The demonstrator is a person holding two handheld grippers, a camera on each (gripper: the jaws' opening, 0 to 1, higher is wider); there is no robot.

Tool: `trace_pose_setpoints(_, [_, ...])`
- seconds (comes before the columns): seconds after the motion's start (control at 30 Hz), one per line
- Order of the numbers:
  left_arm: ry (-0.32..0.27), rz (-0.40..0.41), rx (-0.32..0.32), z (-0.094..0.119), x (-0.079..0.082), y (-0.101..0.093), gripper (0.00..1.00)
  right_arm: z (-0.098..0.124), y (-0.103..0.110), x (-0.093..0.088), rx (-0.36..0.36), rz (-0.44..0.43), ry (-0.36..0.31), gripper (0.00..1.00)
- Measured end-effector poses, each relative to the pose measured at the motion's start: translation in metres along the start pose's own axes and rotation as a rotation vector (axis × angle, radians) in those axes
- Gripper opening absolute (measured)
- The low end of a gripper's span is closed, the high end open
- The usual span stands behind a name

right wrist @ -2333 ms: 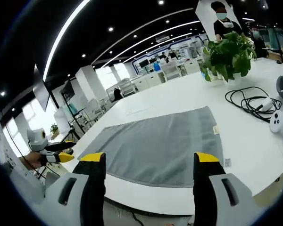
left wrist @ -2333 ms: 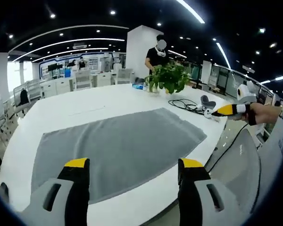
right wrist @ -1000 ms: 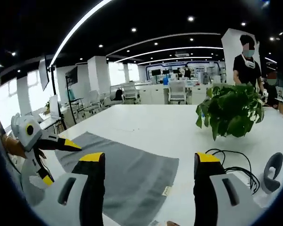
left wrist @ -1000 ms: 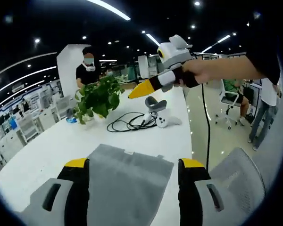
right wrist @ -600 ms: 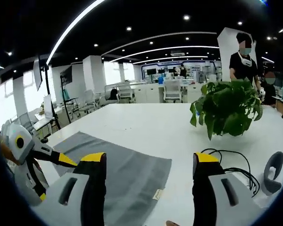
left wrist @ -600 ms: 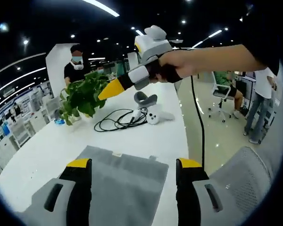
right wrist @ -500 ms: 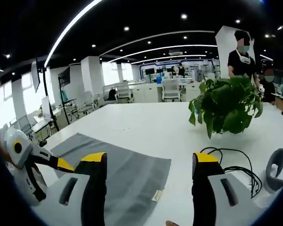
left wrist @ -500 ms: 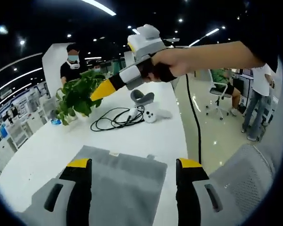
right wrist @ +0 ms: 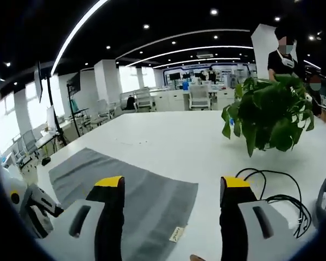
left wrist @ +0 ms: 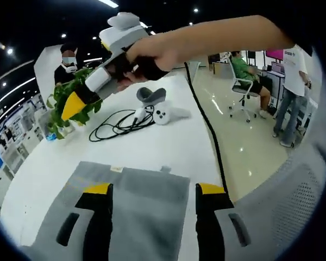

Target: Fold the towel on the table until its edges align and the towel forms a compact rectangular stack.

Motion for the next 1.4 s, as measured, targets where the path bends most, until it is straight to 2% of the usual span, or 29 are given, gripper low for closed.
trace_pose_setpoints(0.2, [-0.006,0.001,-0.022,-0.014,-0.003,-0.004,0.56,-0.016,-0.003,-0.004,0.009,0.008,0.019,0.71])
trace_pose_setpoints(0.3, [0.017,-0.013,-0.027,-0.020,-0.009,-0.007,0.51,-0.024,-0.005,-0.009,0.015,0.010,0.032,0.71])
trace_pose_setpoints(0.43, [0.051,-0.049,-0.070,-0.026,-0.018,-0.022,0.50,-0.034,-0.005,-0.020,0.027,0.016,0.050,0.69])
trace_pose_setpoints(0.57, [0.056,-0.044,-0.094,-0.033,-0.020,-0.033,0.47,-0.043,-0.007,-0.029,0.030,0.012,0.065,0.68])
trace_pose_setpoints(0.67, [0.068,-0.046,-0.088,-0.037,-0.022,-0.038,0.40,-0.050,-0.008,-0.033,0.037,0.006,0.074,0.67])
trace_pose_setpoints(0.73, [0.065,-0.050,-0.109,-0.041,-0.023,-0.044,0.38,-0.054,-0.010,-0.035,0.038,0.008,0.081,0.65])
trace_pose_setpoints(0.93, [0.062,-0.007,-0.134,-0.049,-0.025,-0.050,0.35,-0.064,-0.016,-0.037,0.032,0.001,0.083,0.62])
trace_pose_setpoints(1.03, [0.050,0.071,-0.175,-0.050,-0.028,-0.055,0.29,-0.070,-0.019,-0.040,0.038,-0.021,0.082,0.61])
trace_pose_setpoints(1.4, [0.011,0.085,-0.178,-0.058,-0.023,-0.059,0.23,-0.085,-0.027,-0.056,0.029,-0.039,0.117,0.58])
Point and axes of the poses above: the point that each gripper's makers call its tool centre point, and the gripper's own axes: z roughly backward along the fingers, y roughly to its left, x roughly out of its top, the point moved 2 cm from there along z, roughly backward along the fingers, and after that the axes turned 13 degrees about -z, right-handed, at the moved point
